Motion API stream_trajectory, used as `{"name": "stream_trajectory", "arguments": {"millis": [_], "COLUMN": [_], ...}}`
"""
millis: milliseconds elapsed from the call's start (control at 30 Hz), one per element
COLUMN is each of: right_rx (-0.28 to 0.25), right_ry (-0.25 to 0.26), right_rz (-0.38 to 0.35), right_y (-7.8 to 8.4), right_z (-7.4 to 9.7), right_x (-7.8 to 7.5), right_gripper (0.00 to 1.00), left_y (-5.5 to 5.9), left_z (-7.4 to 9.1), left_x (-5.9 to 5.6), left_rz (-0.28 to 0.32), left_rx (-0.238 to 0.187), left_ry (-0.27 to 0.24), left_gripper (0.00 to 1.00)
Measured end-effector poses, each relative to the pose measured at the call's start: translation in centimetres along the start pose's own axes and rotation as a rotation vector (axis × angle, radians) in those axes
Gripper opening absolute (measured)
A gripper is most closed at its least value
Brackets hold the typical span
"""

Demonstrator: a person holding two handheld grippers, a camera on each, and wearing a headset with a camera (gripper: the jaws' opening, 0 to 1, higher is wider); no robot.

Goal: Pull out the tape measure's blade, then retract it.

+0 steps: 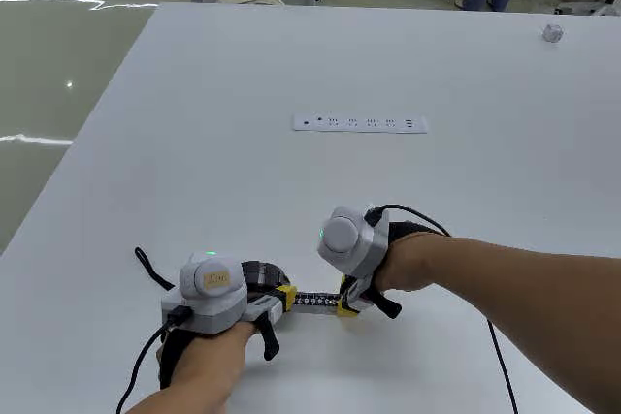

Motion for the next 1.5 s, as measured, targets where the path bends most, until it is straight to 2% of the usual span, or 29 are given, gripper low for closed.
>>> {"name": "stream_trajectory", "arguments": {"millis": [1500], "right_rx": [-0.036], "right_ry": [0.002], "right_rz": [0.010], "right_y": [-1.9], "right_z": [-0.7], "right_x": [-0.2], "right_gripper": [0.15], "left_y": [0.1], "left_z": [0.1], "left_x": [-0.1], "left_rz": [-0.002], "left_rx": [-0.003], "left_ry": [-0.002], "left_gripper": [0.59]}}
Point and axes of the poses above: the centre of the closed fingertips' face, and the gripper's own axes: z roughly backward along the fingers, x roughly to its left, y roughly out of its underside, the point moved 6 cm from there along z, roughly backward along the fingers, and after that the axes turned 9 degrees about z, right-handed, at the moved point
